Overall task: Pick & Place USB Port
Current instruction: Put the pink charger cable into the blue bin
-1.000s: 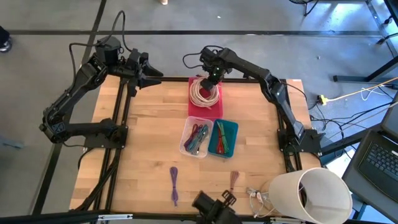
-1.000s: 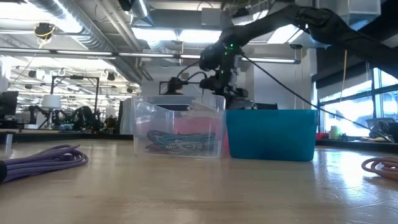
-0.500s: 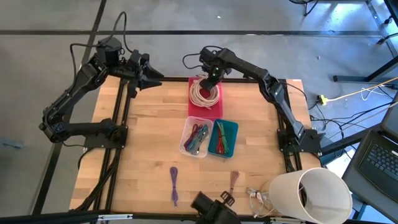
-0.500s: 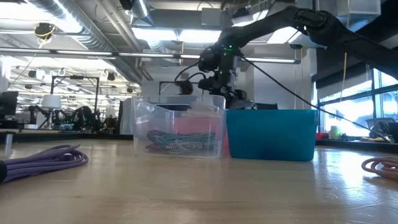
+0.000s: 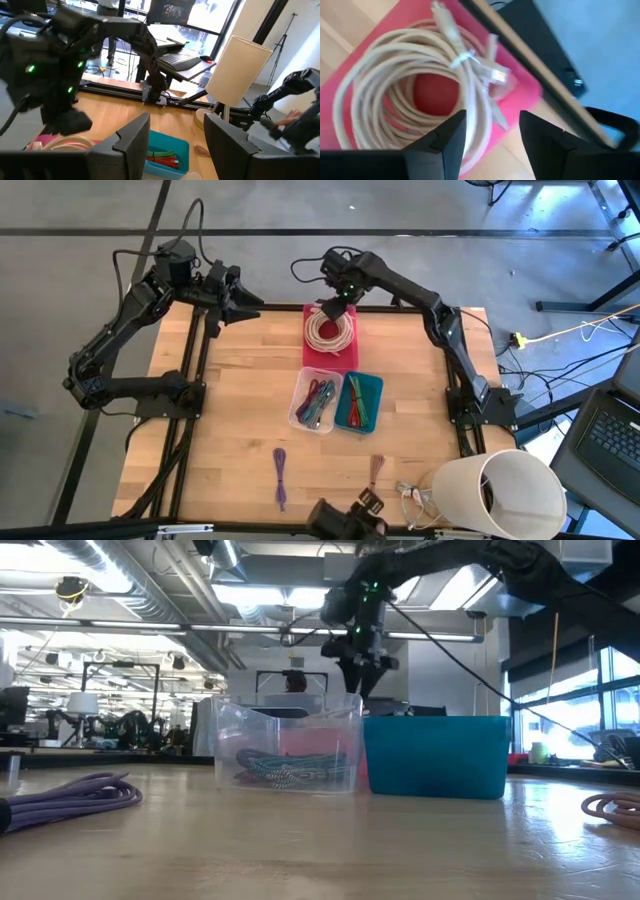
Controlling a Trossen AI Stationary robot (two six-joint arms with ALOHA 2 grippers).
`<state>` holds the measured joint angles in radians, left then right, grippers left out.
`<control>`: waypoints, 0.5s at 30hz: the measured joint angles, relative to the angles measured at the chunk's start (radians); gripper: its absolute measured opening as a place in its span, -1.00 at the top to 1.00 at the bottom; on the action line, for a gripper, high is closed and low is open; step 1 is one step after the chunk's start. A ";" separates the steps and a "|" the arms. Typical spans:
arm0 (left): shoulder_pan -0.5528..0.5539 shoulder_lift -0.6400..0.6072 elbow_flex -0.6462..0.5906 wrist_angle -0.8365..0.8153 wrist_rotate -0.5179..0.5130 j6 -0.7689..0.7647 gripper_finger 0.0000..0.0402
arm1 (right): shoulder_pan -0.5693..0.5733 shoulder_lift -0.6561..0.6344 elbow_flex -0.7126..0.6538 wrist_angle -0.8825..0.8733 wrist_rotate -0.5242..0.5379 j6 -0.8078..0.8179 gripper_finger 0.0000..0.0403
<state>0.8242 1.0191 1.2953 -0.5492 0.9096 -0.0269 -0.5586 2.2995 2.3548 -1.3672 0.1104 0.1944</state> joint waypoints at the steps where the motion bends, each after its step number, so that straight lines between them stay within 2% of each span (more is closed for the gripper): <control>1: 0.000 0.000 0.000 0.000 0.000 0.000 0.11 | 0.006 -0.014 0.000 -0.011 0.024 0.000 0.07; 7: 0.000 0.000 0.000 -0.028 0.001 -0.001 0.11 | 0.062 -0.134 0.000 -0.093 0.097 0.026 0.07; 12: 0.000 0.000 0.000 -0.190 0.004 -0.004 0.11 | 0.160 -0.266 0.000 -0.213 0.145 0.093 0.07; 15: -0.004 0.000 0.000 -0.296 -0.001 0.005 0.11 | 0.246 -0.363 -0.024 -0.206 0.130 0.153 0.07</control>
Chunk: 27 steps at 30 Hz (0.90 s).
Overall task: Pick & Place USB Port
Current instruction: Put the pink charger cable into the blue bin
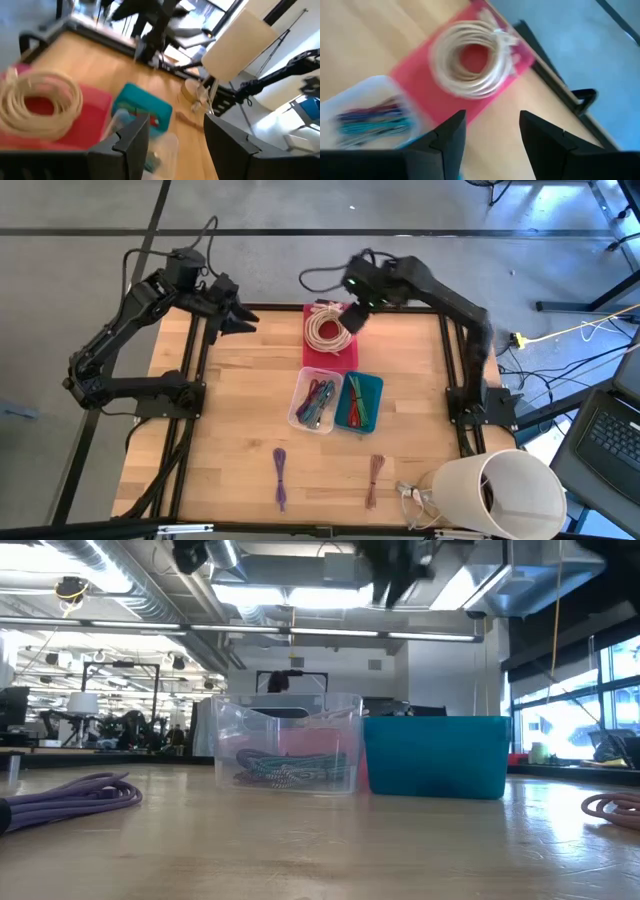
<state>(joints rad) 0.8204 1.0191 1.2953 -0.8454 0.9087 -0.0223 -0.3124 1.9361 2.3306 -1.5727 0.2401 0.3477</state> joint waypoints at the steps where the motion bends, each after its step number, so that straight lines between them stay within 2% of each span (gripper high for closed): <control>1: -0.004 0.000 0.000 -0.022 -0.004 0.000 0.11 | 0.035 -0.030 0.000 0.000 -0.001 0.033 0.07; 5: -0.032 -0.001 -0.002 -0.041 -0.055 0.003 0.11 | 0.197 -0.113 0.000 0.002 0.002 0.201 0.06; 9: -0.057 -0.002 -0.002 -0.034 -0.123 0.041 0.11 | 0.388 -0.136 0.000 0.002 0.037 0.381 0.06; 13: -0.062 -0.002 -0.002 0.013 -0.142 0.062 0.11 | 0.560 -0.105 0.000 0.002 0.117 0.558 0.06; 17: -0.062 -0.002 -0.002 0.091 -0.130 0.084 0.11 | 0.668 -0.032 0.000 0.002 0.156 0.730 0.06; 20: -0.062 -0.002 -0.002 0.124 -0.121 0.120 0.11 | 0.707 0.032 0.000 0.002 0.105 0.823 0.06; 27: -0.062 -0.002 -0.002 0.127 -0.120 0.200 0.11 | 0.752 0.184 0.000 0.002 -0.124 0.972 0.06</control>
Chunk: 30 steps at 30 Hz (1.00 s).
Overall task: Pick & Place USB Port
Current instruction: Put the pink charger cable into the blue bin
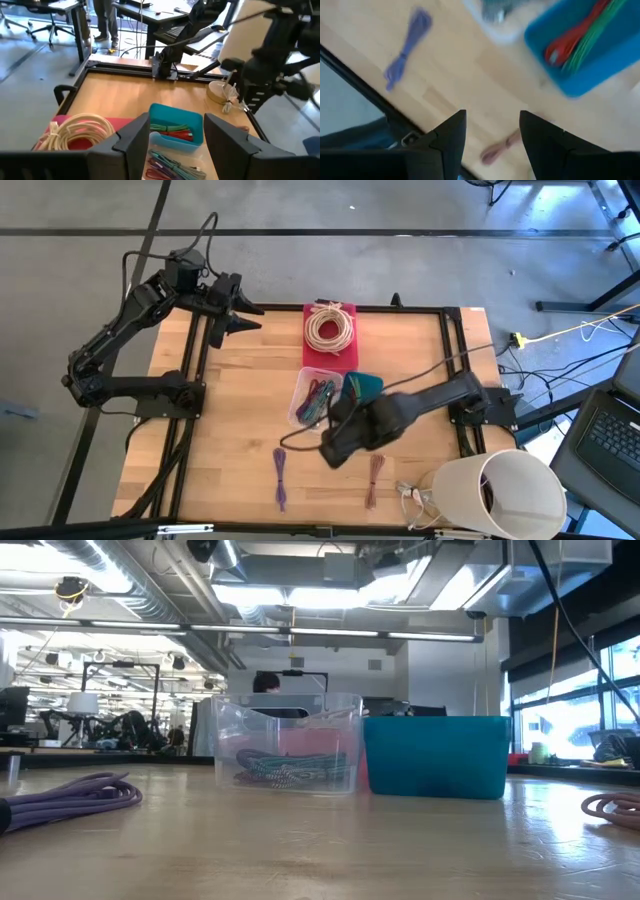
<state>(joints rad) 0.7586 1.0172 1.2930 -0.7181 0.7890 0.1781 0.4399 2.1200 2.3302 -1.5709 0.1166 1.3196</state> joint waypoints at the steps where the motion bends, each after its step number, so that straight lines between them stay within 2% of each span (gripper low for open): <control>1: 0.000 0.000 0.000 0.000 0.003 0.009 0.11 | 0.008 0.016 0.000 0.000 -0.027 0.035 0.06; 5: 0.000 0.000 0.000 0.000 0.026 0.050 0.11 | 0.048 0.065 0.000 0.000 -0.090 0.229 0.06; 10: 0.000 0.002 -0.001 0.000 0.058 0.091 0.11 | 0.121 0.096 -0.010 0.004 -0.107 0.552 0.08; 16: 0.000 0.004 -0.001 0.000 0.062 0.113 0.11 | 0.204 0.097 -0.155 0.003 -0.169 0.856 0.23; 18: 0.000 0.004 -0.001 0.001 0.063 0.113 0.11 | 0.220 0.097 -0.199 0.045 -0.174 0.899 0.27; 26: 0.000 0.004 -0.001 0.001 0.079 0.114 0.11 | 0.224 0.090 -0.406 0.275 -0.185 0.902 0.31; 30: 0.000 0.004 -0.001 0.004 0.080 0.116 0.11 | 0.222 0.073 -0.552 0.459 -0.198 0.903 0.31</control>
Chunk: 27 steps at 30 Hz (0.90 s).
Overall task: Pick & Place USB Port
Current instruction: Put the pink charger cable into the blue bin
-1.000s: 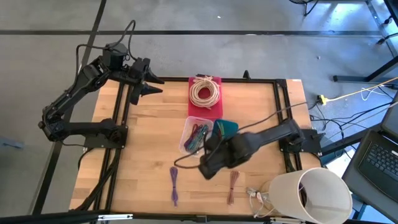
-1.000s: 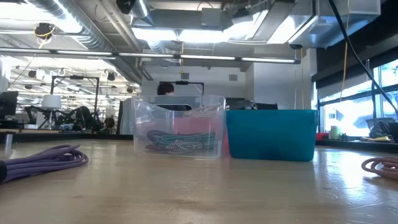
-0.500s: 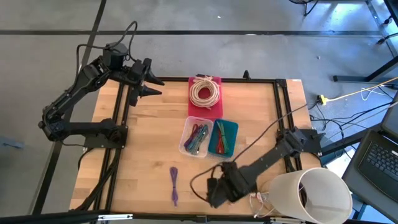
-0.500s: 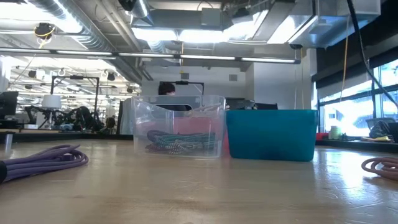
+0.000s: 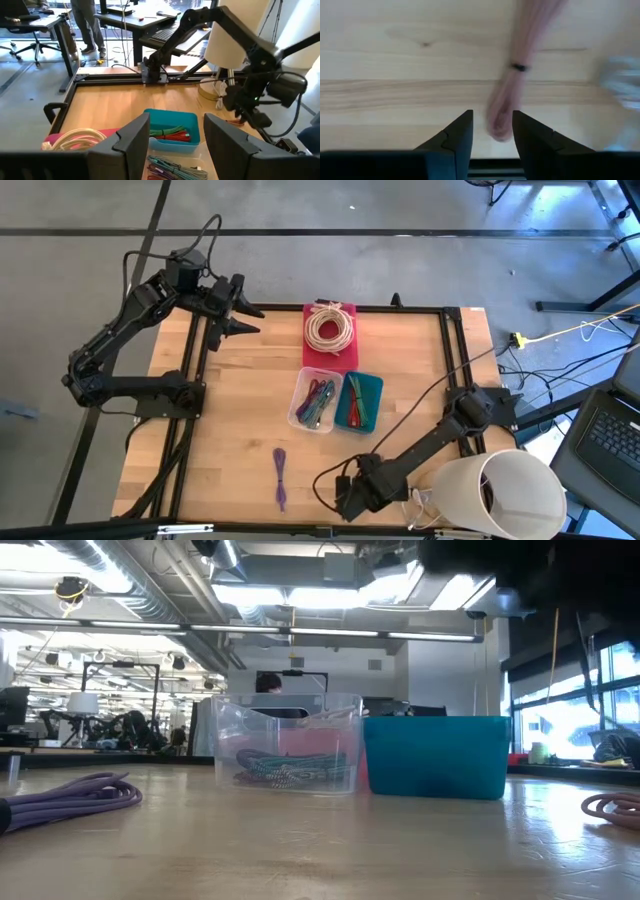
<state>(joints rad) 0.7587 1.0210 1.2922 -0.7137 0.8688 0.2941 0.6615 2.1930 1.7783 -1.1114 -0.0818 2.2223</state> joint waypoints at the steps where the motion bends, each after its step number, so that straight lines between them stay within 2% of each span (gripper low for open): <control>1: 0.000 0.000 0.000 0.000 0.000 -0.001 0.11 | -0.002 -0.009 -0.039 0.062 -0.001 0.000 0.31; 4: 0.000 0.000 0.000 0.001 0.000 -0.001 0.11 | -0.010 -0.032 -0.134 0.170 0.001 0.001 0.31; 8: 0.000 0.000 0.000 0.000 0.000 -0.007 0.11 | -0.020 -0.067 -0.211 0.196 0.002 -0.003 0.31; 19: 0.000 0.000 0.000 0.000 -0.002 -0.003 0.11 | -0.024 -0.110 -0.248 0.135 -0.042 -0.008 0.31; 27: 0.000 0.000 0.000 0.000 -0.002 -0.001 0.11 | -0.023 -0.109 -0.344 0.283 -0.067 -0.005 0.31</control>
<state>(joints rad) 0.7589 1.0214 1.2922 -0.7139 0.8665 0.2936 0.6380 2.0837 1.4343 -0.8289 -0.1490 2.2173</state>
